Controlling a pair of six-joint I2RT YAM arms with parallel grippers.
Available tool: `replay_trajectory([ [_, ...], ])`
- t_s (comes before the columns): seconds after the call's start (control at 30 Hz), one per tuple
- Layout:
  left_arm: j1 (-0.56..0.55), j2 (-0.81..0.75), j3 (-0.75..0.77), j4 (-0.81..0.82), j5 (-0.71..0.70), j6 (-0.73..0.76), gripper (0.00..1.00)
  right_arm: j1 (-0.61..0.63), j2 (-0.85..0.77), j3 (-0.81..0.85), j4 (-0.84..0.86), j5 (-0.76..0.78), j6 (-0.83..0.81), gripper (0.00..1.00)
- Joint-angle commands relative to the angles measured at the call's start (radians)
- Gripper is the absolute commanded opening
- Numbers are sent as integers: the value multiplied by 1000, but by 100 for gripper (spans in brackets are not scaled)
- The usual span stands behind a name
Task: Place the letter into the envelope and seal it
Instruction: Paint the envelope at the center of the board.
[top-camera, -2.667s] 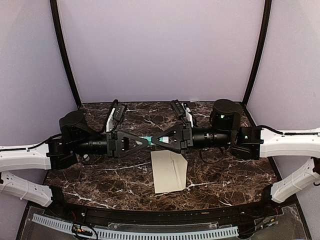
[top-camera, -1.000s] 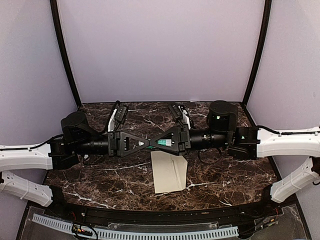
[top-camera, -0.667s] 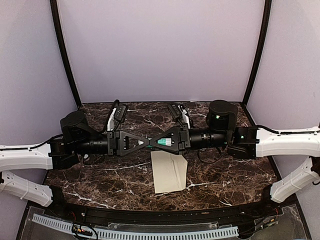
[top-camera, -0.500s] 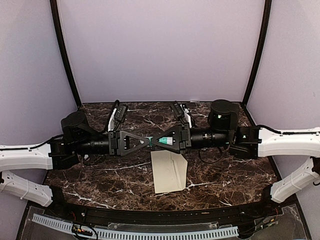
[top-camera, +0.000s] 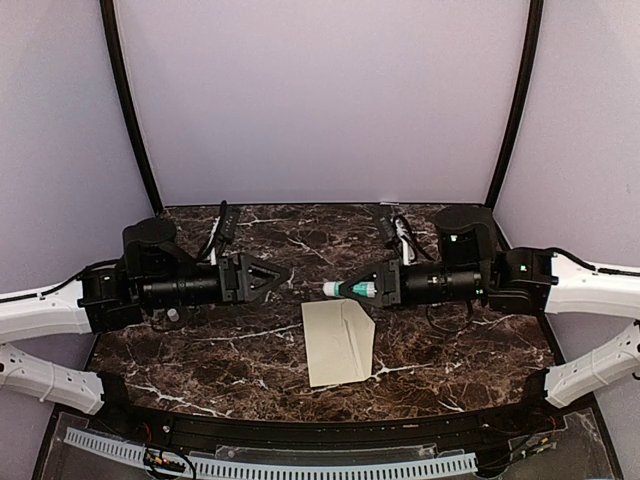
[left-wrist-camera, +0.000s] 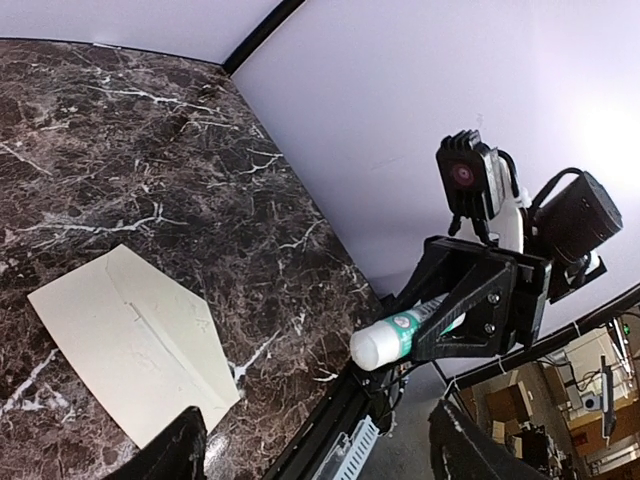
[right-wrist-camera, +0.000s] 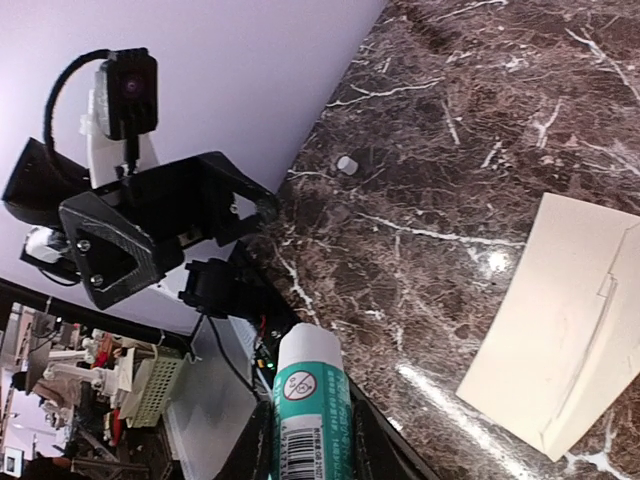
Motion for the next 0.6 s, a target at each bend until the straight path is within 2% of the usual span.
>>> replay_trajectory([
  [0.0,27,81,111,-189,-52,113,76,-6,-40,8,-172,128,-116,13],
  [0.23,170,342,212,-214,149,287,68,-5,-25,0,-299,231,-212,13],
  [0.4,179,571,326,-321,202,459,58,-7,56,34,-365,229,-255,11],
  [0.57,178,699,373,-317,249,566,46,-5,137,74,-420,229,-264,11],
])
